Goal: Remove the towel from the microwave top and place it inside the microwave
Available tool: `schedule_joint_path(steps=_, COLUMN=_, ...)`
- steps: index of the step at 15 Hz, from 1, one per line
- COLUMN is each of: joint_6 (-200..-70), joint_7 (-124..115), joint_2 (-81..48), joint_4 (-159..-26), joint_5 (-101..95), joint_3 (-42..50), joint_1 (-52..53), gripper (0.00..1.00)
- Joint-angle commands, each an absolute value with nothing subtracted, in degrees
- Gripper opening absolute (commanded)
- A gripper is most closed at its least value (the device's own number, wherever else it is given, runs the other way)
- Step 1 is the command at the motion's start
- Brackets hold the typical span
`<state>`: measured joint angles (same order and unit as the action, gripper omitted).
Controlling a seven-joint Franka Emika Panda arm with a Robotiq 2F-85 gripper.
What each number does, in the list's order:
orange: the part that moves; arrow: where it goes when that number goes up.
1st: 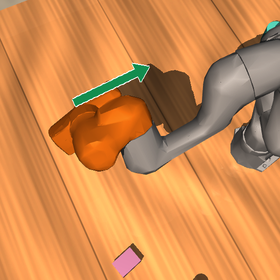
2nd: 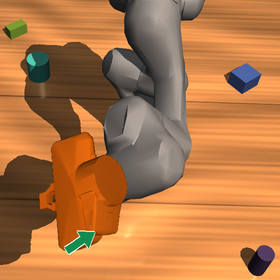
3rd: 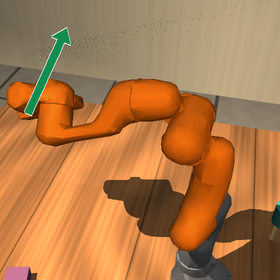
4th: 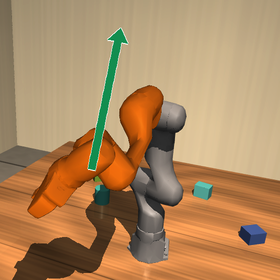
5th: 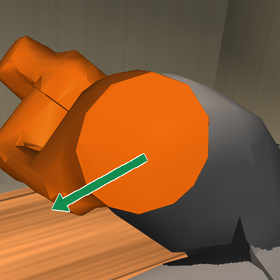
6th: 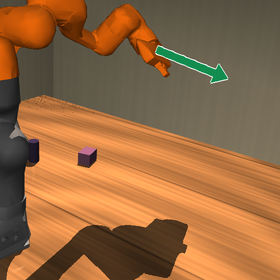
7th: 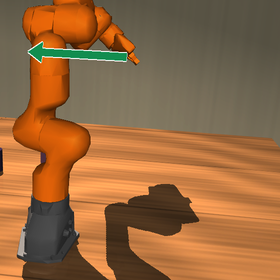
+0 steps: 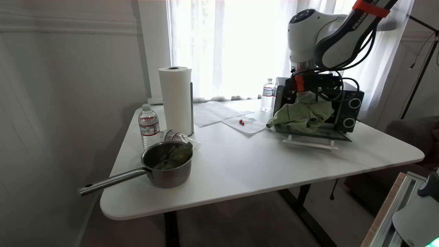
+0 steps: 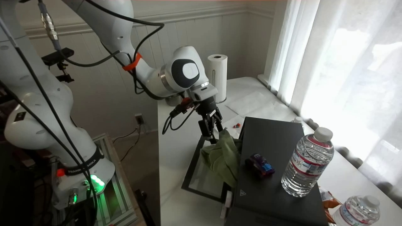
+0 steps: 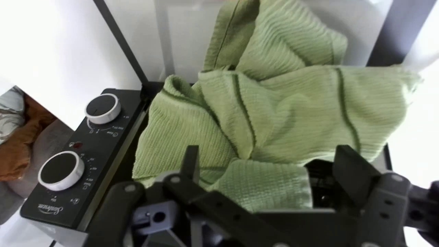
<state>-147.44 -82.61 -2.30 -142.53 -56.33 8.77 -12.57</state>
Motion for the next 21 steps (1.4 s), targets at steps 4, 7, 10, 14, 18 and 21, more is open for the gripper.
schedule_joint_path(steps=4, joint_6=-145.7, joint_7=-56.7, joint_2=9.1, joint_4=-151.5, joint_5=-29.0, joint_3=7.5, joint_1=-8.9, gripper=1.00)
schedule_joint_path(steps=7, joint_6=-140.1, joint_7=-46.9, joint_2=14.4, joint_4=-152.1, joint_5=-20.0, joint_3=7.6, joint_1=-8.9, gripper=1.00)
schedule_joint_path(steps=10, joint_6=-131.9, joint_7=-38.2, joint_2=19.2, joint_4=-150.2, joint_5=-13.5, joint_3=8.3, joint_1=-10.1, gripper=1.00)
schedule_joint_path(steps=14, joint_6=-130.5, joint_7=-38.3, joint_2=18.6, joint_4=-148.8, joint_5=-15.0, joint_3=6.3, joint_1=-12.8, gripper=1.00)
schedule_joint_path(steps=18, joint_6=-130.7, joint_7=-38.5, joint_2=17.6, joint_4=-148.8, joint_5=-15.2, joint_3=5.8, joint_1=-12.9, gripper=1.00)
schedule_joint_path(steps=21, joint_6=-130.7, joint_7=-38.5, joint_2=17.3, joint_4=-148.8, joint_5=-15.2, joint_3=5.8, joint_1=-12.8, gripper=1.00)
